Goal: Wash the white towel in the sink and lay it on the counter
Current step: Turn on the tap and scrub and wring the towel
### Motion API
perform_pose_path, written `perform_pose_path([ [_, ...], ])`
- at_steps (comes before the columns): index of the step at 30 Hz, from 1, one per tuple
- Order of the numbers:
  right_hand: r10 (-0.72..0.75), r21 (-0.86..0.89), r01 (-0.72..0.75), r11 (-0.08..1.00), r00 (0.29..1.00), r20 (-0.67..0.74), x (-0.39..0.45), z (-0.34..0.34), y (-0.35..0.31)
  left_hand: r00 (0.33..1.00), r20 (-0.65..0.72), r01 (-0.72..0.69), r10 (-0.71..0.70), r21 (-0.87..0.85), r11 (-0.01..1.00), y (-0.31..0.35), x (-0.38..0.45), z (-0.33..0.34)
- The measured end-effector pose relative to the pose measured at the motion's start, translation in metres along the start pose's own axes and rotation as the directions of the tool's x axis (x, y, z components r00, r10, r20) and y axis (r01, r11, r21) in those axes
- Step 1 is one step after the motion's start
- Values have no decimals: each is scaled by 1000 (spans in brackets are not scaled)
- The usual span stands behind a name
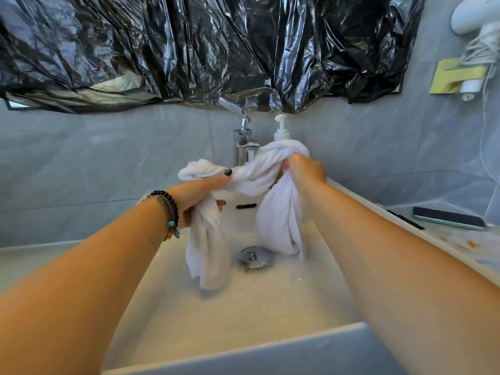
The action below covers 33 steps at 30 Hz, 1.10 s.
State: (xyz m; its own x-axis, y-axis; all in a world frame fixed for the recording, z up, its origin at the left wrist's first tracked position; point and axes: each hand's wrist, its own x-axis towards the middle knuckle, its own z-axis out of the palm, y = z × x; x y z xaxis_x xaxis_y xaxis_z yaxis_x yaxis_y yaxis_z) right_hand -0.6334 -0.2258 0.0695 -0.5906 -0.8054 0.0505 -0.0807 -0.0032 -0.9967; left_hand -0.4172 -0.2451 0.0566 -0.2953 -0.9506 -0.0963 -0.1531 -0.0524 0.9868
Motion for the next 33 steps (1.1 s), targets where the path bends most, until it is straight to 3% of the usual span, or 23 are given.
perform_pose_path([
  [3, 109, -22, -110, 994, 994, -21, 8, -15, -1, 990, -27, 142, -141, 319, 937, -6, 5, -13],
  [6, 79, -357, -56, 932, 996, 50, 10, -27, 3, 976, -89, 206, -199, 671, 713, -8, 6, -13],
  [8, 108, -710, 83, 699, 969, 220, 0, -32, 5, 981, -132, 188, -141, 822, 537, -9, 6, -5],
  [10, 192, -889, 231, 395, 926, 326, -15, -28, 0, 989, -144, 138, -19, 888, 439, -7, 4, 2],
  [12, 174, -881, 343, 327, 894, 413, -19, -24, -3, 985, -123, 50, 122, 875, 482, -3, 1, 7],
  [14, 139, -814, 434, 387, 845, 517, -17, -19, 0, 970, -104, -75, 221, 736, 673, 1, 1, 9],
  [16, 151, -732, 494, 469, 772, 618, -22, -10, 2, 964, -40, -184, 262, 609, 772, 3, -3, 13],
  [18, 159, -673, 558, 486, 701, 696, -28, 0, 4, 959, 27, -247, 281, 562, 789, 1, -4, 20],
  [21, 31, -634, 595, 494, 717, 696, -26, 4, 8, 935, 41, -311, 352, 575, 757, 4, -5, 26],
  [24, -235, -485, 487, 727, 839, 490, -16, -8, -1, 911, 29, -324, 412, 670, 668, 12, -9, 21],
  [26, -362, -385, 454, 804, 886, 289, -11, -16, -10, 925, 53, -289, 376, 738, 609, 14, -12, 18],
  [30, -406, -247, 401, 882, 913, 32, -14, -19, -24, 922, 41, -265, 385, 792, 550, 15, -13, 27],
  [33, -391, -45, 389, 920, 913, -114, -19, -27, -35, 935, 37, -248, 353, 780, 574, 16, -17, 31],
])
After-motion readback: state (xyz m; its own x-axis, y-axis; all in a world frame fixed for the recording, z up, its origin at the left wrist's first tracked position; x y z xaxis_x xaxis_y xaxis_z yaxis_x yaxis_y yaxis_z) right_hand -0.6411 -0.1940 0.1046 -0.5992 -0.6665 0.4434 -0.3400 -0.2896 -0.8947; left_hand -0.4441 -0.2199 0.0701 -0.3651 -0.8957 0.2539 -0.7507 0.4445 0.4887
